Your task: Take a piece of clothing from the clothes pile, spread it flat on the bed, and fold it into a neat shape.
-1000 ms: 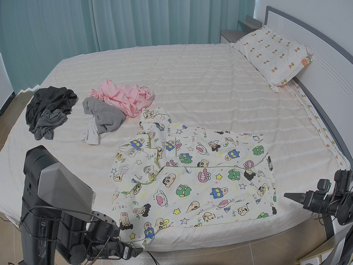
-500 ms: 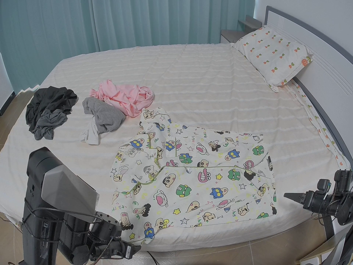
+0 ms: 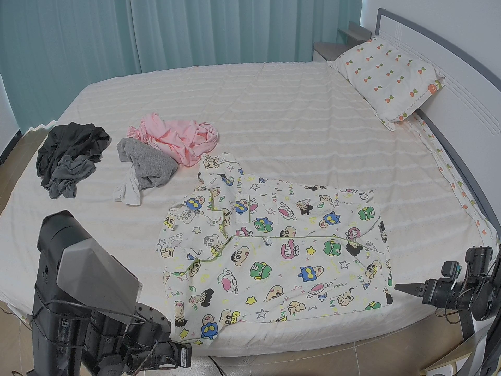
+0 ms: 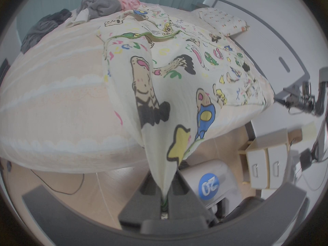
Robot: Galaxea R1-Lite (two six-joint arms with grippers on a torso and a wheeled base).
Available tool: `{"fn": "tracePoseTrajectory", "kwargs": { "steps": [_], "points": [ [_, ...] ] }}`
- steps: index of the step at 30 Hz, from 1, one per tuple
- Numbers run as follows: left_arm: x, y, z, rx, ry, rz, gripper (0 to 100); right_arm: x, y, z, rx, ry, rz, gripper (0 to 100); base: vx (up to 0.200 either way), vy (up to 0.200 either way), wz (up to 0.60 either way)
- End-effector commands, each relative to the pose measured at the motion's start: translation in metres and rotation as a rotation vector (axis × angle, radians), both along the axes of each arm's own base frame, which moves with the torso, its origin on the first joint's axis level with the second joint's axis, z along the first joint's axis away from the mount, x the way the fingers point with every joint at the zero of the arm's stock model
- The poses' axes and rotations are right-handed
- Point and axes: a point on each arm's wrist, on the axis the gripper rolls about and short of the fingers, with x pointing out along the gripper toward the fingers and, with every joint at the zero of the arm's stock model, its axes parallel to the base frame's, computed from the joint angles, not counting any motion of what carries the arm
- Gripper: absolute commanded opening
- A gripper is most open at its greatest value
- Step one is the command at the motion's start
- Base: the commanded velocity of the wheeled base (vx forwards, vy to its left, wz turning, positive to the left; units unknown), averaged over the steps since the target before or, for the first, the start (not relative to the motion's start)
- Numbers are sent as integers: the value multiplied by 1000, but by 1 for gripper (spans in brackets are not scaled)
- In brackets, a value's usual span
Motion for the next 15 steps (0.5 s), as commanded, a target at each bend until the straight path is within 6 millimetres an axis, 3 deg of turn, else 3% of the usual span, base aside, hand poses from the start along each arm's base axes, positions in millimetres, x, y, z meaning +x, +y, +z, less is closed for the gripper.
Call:
{"fn": "tracePoseTrajectory", "kwargs": {
  "steps": [1,15],
  "points": [
    [-2,1,16,-76,-18,44,0,8,9,-22,5,56,50,100,0,0,0],
    [-6,-6,15,-101,3,33,0,31,10,-38,-1,41,70,100,0,0,0]
  ]
}}
